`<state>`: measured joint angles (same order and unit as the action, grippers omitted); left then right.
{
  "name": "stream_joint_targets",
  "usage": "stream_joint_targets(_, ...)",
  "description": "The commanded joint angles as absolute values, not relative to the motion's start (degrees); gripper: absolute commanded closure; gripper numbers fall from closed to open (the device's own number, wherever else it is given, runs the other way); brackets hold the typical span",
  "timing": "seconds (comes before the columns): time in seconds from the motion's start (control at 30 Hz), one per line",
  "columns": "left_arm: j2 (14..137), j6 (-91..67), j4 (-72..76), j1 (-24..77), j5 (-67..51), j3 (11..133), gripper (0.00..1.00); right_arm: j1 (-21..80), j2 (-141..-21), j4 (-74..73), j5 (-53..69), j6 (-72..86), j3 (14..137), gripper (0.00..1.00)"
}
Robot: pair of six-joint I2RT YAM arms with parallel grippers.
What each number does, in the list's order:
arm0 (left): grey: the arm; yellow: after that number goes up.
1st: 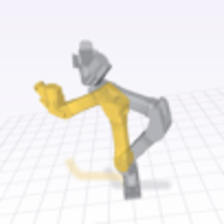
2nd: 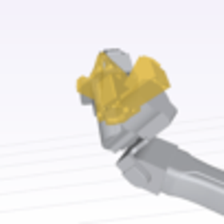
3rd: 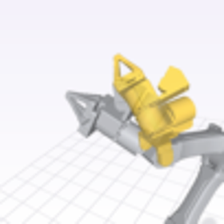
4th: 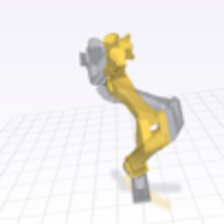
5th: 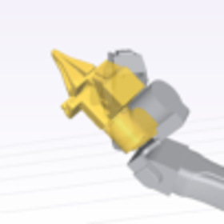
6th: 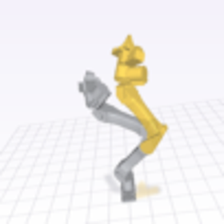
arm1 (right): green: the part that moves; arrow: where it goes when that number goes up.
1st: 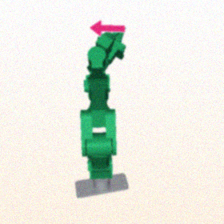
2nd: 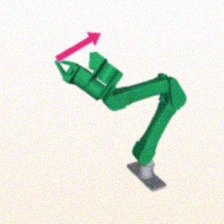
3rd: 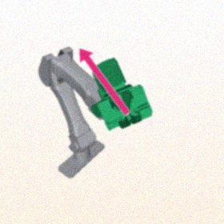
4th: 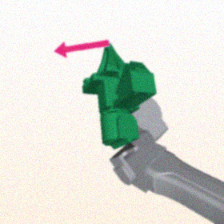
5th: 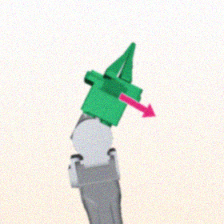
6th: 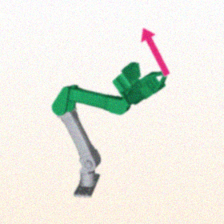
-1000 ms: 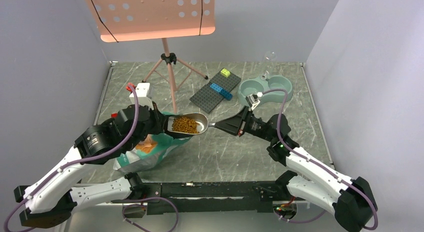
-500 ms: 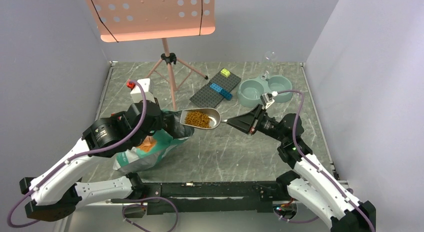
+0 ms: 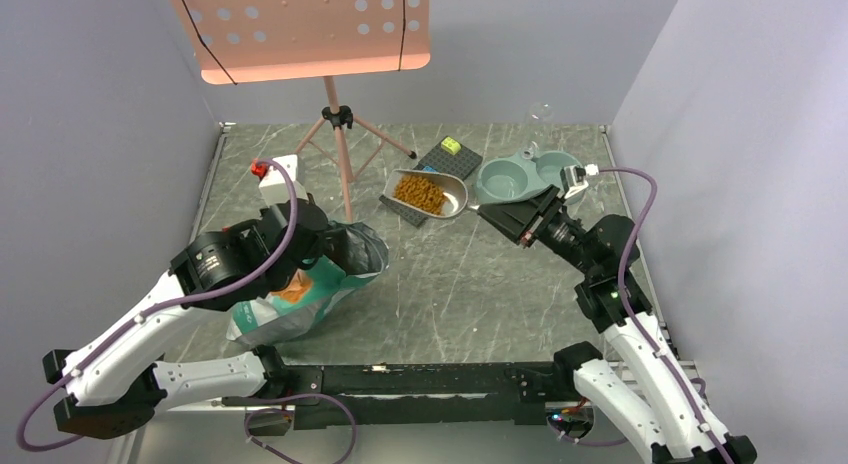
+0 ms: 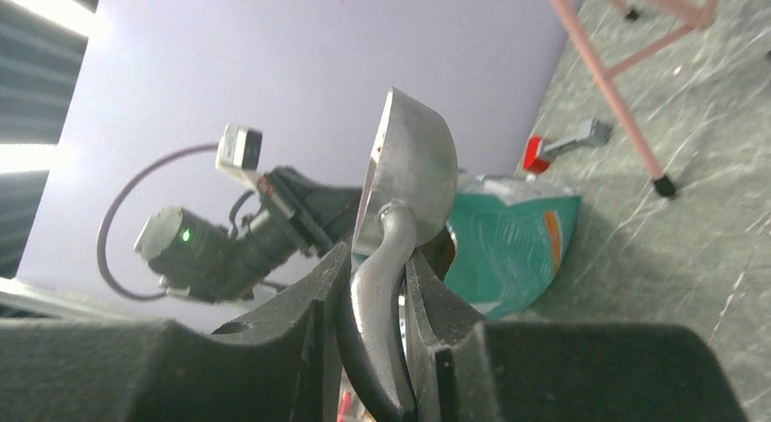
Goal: Serve the pet food
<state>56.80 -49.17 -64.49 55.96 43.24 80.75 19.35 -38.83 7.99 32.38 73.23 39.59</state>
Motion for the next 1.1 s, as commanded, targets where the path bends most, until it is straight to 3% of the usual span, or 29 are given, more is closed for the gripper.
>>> stream_joint_targets(0.0, 53.91, -44.39, -63.45, 55.63, 43.77, 82.44, 1.00, 16.02, -39.34, 7.95, 26.33, 72.45, 42.71, 1.00)
stream_joint_targets(0.53, 48.43, -33.29, -64.14, 55.63, 31.75, 87.16, 1.00, -13.92, -48.06, 19.26, 35.53, 67.47, 35.03, 1.00)
stream_joint_targets(1.07, 46.00, -34.16, -65.19, 55.63, 29.83, 88.18, 1.00, -21.18, -62.22, 21.52, 40.99, 54.19, 35.22, 1.00)
